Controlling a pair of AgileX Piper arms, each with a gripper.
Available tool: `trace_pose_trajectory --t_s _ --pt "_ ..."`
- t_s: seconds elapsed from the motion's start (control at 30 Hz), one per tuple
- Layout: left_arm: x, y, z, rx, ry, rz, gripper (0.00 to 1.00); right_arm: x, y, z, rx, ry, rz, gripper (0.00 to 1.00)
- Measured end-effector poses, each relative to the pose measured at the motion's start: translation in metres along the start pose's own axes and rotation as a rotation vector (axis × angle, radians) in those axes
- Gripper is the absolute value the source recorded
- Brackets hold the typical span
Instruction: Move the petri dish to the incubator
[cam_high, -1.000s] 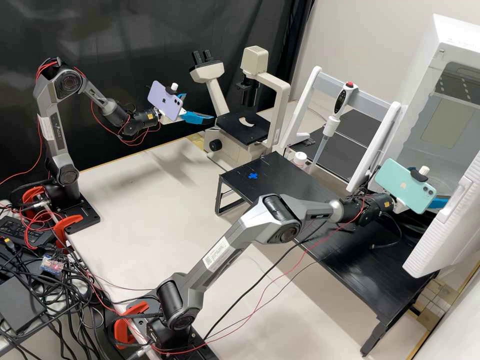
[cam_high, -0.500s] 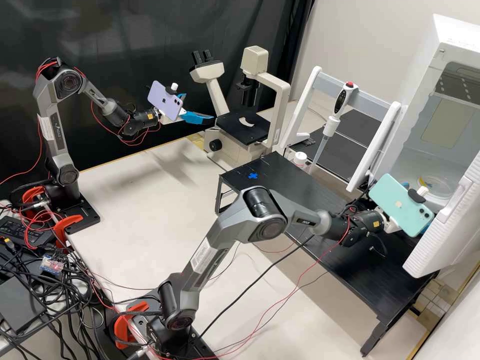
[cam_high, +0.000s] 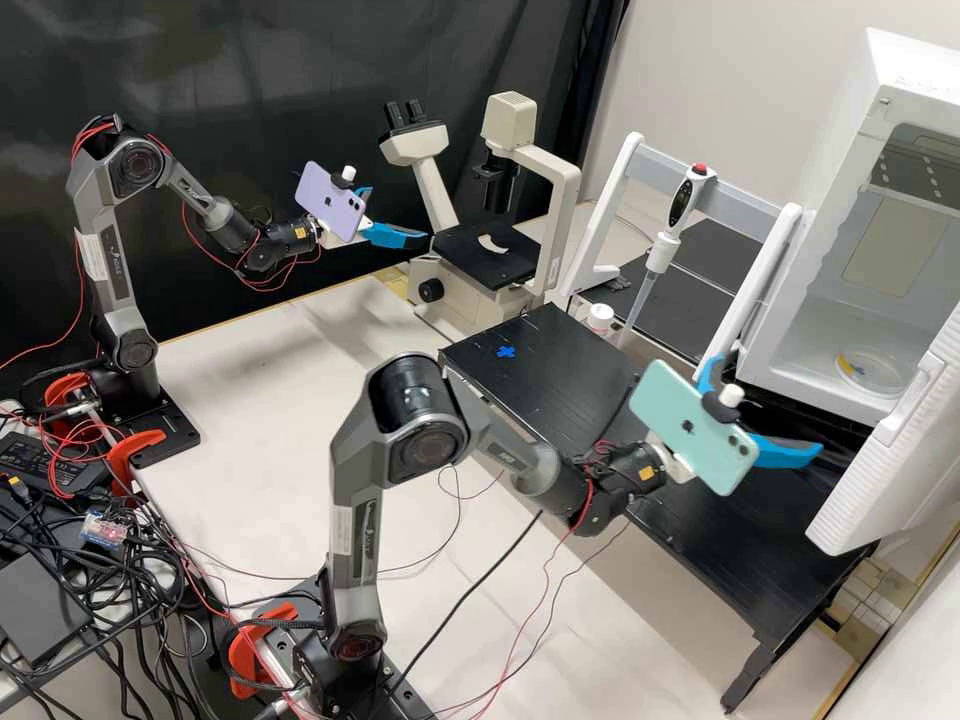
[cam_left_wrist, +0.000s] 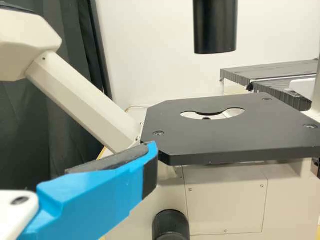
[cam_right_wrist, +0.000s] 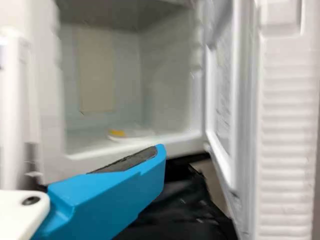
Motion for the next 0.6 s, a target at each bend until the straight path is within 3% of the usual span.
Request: trace_pose_trajectory --t_s 0.23,0.33,0.4,0.6 --pt "0.000 0.000 0.000 0.000 0.000 0.000 1.00 -0.069 -0.014 -0.033 0.021 0.093 -0.006 1.00" --pt "0.000 0.000 0.000 0.000 0.000 0.000 1.00 -0.100 -0.031 -0.044 0.051 0.112 -0.039 1.00" --pt "0.000 0.000 0.000 0.000 0.000 0.000 1.00 -0.118 -0.040 -0.051 0.048 0.134 -0.067 1.00" --pt "0.000 0.000 0.000 0.000 0.000 0.000 1.00 -0.146 -0.055 -0.058 0.104 0.159 -0.109 1.00"
